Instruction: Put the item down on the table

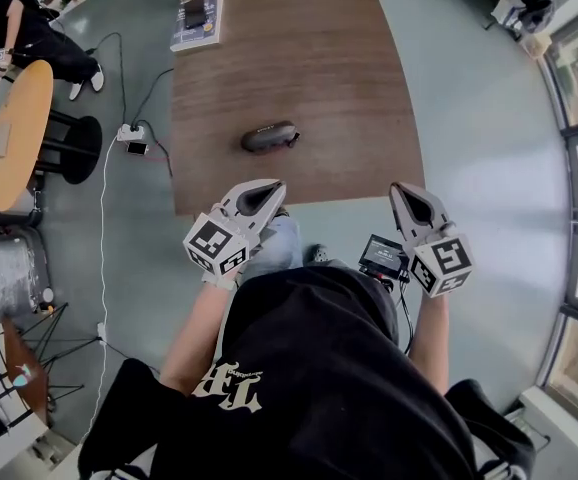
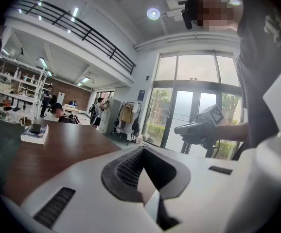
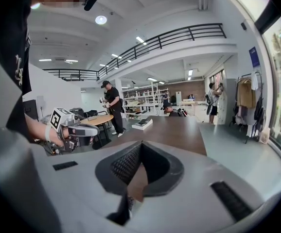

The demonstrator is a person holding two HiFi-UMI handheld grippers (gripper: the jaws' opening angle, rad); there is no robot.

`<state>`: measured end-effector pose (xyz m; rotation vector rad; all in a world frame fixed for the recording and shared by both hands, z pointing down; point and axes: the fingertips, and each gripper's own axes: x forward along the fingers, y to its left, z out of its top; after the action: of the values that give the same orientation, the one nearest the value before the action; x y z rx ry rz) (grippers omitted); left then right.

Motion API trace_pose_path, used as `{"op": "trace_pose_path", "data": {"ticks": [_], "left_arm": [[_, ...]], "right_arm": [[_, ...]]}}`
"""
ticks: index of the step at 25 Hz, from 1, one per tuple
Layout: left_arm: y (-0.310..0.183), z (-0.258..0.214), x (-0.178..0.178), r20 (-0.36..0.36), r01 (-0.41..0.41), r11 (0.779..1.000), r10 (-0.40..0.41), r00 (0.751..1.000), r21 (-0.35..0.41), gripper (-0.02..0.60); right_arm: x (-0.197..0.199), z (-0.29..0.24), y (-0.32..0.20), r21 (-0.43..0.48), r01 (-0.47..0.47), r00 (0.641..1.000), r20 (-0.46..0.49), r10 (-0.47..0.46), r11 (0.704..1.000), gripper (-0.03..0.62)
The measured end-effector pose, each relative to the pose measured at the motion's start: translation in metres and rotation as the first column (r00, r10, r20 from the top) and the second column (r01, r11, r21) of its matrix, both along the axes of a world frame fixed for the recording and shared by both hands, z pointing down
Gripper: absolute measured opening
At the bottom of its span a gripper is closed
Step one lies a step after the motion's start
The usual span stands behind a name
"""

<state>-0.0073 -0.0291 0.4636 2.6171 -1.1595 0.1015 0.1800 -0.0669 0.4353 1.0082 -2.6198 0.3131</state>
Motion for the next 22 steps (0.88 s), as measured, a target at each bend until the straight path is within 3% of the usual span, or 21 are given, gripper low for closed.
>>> {"op": "trace_pose_path", "data": {"ticks": [15,22], "left_arm": [[0.077,-0.016,0.003,-0.037,0.184,0.982,-0.182,0.983,0.05,0.006],[0.102,-0.018,-0.012,-0.042,0.272,0.961,-0.27,0.962,0.053,0.006]], "right_arm": [[-0.003,0.012,0.056,-0.009,0.135,0.991,-0.023,-0.135,0.991,-0.012],[-0.032,0.014,0.071,-0.003,0.248,0.968,-0.032,-0.248,0.969,-0.012]]}}
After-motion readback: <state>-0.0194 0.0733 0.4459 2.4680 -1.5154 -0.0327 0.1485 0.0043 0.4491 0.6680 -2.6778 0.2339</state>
